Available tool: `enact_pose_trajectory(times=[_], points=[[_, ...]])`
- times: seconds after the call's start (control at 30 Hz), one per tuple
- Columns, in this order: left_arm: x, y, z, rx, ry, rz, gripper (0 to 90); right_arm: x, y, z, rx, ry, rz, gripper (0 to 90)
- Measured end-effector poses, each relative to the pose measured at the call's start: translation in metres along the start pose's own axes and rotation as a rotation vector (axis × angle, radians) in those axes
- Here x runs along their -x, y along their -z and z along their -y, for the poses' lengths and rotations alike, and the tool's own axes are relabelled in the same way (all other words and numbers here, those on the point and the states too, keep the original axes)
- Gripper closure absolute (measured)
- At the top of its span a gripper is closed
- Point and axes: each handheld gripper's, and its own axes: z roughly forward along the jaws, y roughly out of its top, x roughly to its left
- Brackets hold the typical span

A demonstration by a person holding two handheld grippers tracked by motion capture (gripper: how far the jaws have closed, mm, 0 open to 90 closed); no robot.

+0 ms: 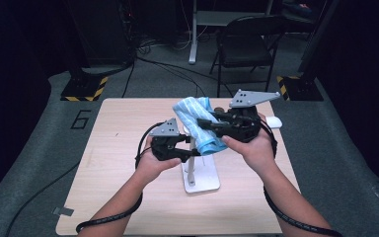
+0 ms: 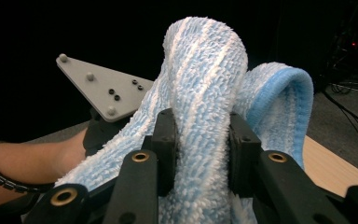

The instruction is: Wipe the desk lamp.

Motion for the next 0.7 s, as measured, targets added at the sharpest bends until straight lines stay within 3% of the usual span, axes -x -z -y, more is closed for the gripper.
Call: enact_pose_trajectory(times=[0.17, 0.4, 0.47, 0.57, 0.7], points=[[0.0, -0.001, 0.004, 0.026, 0.014, 0.004, 50.7, -0.006, -0.007, -0.004, -0.003, 0.007, -0.013, 69.0], [0.001, -0.003, 0.004, 0.014, 0.02, -0.001, 50.7, -0.013, -0.009, -0.009, -0.023, 0.035, -0.002, 69.1], [0.002, -0.003, 0.004, 0.009, 0.017, -0.004, 50.8, -0.012, -0.009, -0.008, -0.021, 0.044, -0.01, 69.2], [0.002, -0.004, 0.004, 0.009, 0.009, -0.008, 50.9, -0.005, -0.006, -0.004, -0.007, 0.016, -0.032, 69.2], [0.001, -0.001, 0.004, -0.005, 0.002, -0.011, 51.0, 0.005, 0.003, 0.002, -0.009, 0.007, -0.009, 69.2]])
